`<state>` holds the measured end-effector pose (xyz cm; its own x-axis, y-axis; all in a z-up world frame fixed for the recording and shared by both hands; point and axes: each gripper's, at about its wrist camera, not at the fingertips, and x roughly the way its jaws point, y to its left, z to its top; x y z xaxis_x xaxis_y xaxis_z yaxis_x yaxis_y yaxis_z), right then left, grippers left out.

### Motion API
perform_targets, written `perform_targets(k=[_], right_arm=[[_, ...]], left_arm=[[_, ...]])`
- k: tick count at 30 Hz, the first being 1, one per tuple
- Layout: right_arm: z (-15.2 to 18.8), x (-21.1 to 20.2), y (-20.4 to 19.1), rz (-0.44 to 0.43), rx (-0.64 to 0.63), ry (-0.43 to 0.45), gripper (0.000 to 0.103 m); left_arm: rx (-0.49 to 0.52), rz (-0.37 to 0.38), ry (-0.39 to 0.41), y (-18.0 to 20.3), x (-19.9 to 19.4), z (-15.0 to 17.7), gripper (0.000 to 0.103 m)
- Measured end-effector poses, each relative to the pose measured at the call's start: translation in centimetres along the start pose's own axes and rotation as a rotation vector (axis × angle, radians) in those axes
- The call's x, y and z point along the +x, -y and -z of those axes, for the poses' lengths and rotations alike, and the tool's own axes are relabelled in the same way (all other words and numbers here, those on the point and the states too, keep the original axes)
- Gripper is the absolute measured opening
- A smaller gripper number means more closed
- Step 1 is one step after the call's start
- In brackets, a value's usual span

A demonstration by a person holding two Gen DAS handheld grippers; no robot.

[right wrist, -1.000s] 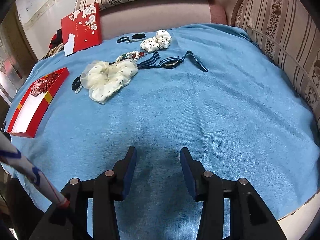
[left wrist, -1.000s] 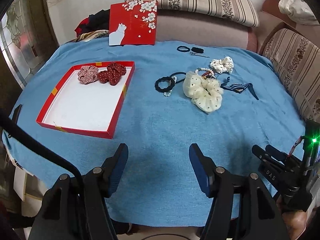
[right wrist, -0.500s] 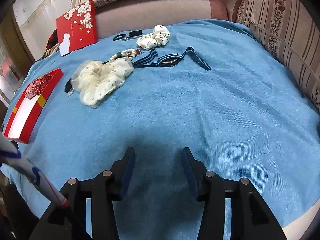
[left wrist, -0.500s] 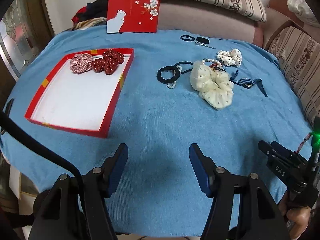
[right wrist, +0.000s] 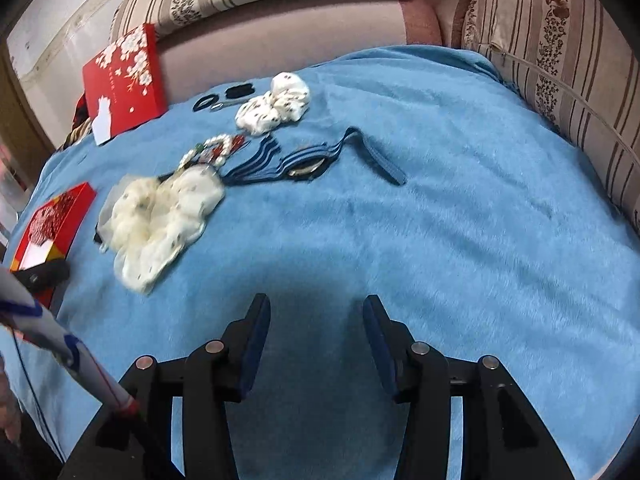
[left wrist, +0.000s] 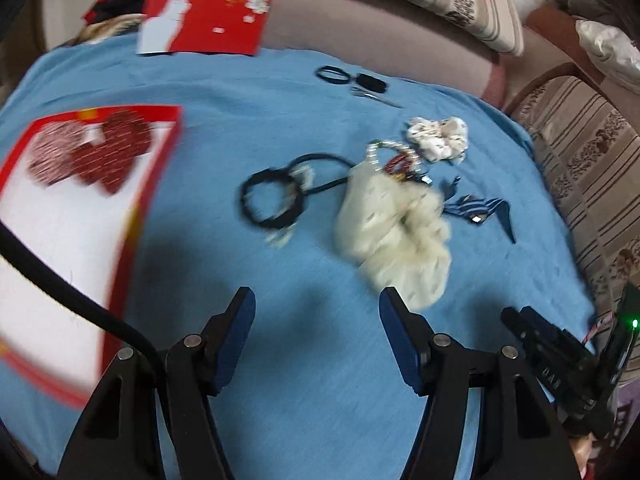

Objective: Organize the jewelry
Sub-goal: 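Grasp the cream sheer scrunchie with the left gripper while the right grasps the cherry-print scrunchie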

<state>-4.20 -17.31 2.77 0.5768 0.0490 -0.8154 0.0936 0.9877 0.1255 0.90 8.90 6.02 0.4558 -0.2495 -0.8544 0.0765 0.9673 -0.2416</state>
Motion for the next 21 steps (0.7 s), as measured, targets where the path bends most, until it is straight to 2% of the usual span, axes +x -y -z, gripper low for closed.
perform_targets(k=[7, 13, 14, 15, 16, 19, 21], right_arm=[[-2.5, 0.7, 2.5, 0.010, 0.046, 0.024, 0.052], [-5.8, 1.4, 3.4, -0.072, 0.113, 0.035, 0.053], [-6.4, 1.6, 3.3, -0.092, 0.123, 0.036, 0.053], [-7.0, 1.8, 3.1, -0.110, 0.128, 0.038, 0.053], [-7.9, 2.0, 2.8, -0.127, 0.132, 0.042, 0.055], [-10.1, 3.0, 1.9, -0.156, 0.132, 0.050, 0.058], [-11.5, 4.0, 1.2, -0.168, 0.127, 0.050, 0.059]], left_arm=[[0.047, 0.068, -0.059, 2.9, 4.9, -2.9, 0.063], [0.014, 0.099, -0.089, 3.7, 7.3, -3.8, 0.063], [0.007, 0.107, -0.095, 3.8, 7.4, -3.8, 0.054], [0.002, 0.115, -0.102, 3.9, 7.7, -3.8, 0.025], [0.000, 0.127, -0.123, 4.0, 8.0, -3.7, 0.014], [-0.010, 0.154, -0.118, 3.9, 7.5, -3.3, 0.012], [-0.028, 0.200, -0.115, 3.5, 6.4, -3.0, 0.012]])
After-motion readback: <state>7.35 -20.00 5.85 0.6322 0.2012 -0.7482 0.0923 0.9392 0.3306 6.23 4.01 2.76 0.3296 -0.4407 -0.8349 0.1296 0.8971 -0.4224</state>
